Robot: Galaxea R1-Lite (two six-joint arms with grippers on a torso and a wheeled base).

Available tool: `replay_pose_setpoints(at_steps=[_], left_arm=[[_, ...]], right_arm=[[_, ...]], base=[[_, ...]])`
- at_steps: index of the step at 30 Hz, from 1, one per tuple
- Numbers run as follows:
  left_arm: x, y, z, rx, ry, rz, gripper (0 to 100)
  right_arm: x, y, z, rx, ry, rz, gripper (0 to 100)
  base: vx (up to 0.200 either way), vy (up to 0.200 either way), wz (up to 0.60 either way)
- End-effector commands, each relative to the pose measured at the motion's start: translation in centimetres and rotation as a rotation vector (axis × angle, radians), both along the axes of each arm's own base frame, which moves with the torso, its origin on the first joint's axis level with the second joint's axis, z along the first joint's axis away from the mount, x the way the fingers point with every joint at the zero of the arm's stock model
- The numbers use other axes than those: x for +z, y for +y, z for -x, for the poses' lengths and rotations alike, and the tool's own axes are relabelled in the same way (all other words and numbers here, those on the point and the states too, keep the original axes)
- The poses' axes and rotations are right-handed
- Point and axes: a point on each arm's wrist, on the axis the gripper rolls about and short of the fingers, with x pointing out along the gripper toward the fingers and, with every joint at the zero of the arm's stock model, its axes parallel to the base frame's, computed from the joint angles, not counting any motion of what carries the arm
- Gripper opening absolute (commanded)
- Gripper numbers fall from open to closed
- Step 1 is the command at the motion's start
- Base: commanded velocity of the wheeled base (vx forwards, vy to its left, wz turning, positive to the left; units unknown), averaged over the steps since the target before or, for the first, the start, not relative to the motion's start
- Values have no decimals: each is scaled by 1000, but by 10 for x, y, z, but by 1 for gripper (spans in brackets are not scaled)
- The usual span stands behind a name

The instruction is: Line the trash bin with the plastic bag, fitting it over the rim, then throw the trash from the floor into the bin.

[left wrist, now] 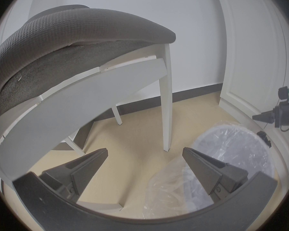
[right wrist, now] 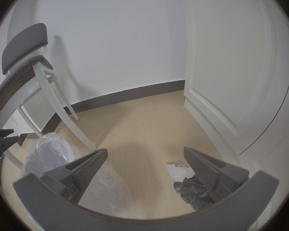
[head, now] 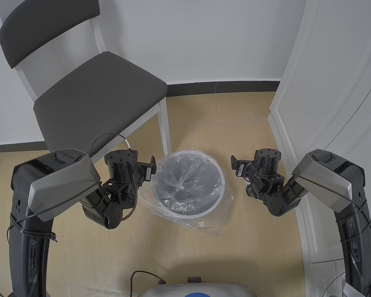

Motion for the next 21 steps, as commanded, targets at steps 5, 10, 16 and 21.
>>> replay_pose_setpoints(at_steps=[5,10,16,21], left_arm=[[-9,12,18,-9,99,-86,100],[5,17,35,-91,118,-88,100],[20,33,60,-275,157,-66,100],[10,56,62,-254,188,-207,100]], right_arm=[[3,-13,5,7,44,20,100],[11,-25,22,75,119,46,100],[9,-38,36,170,167,64,100],[-2,-45,37,193,198,94,100]], base=[[0,0,0],[0,0,0],[0,0,0],[0,0,0]])
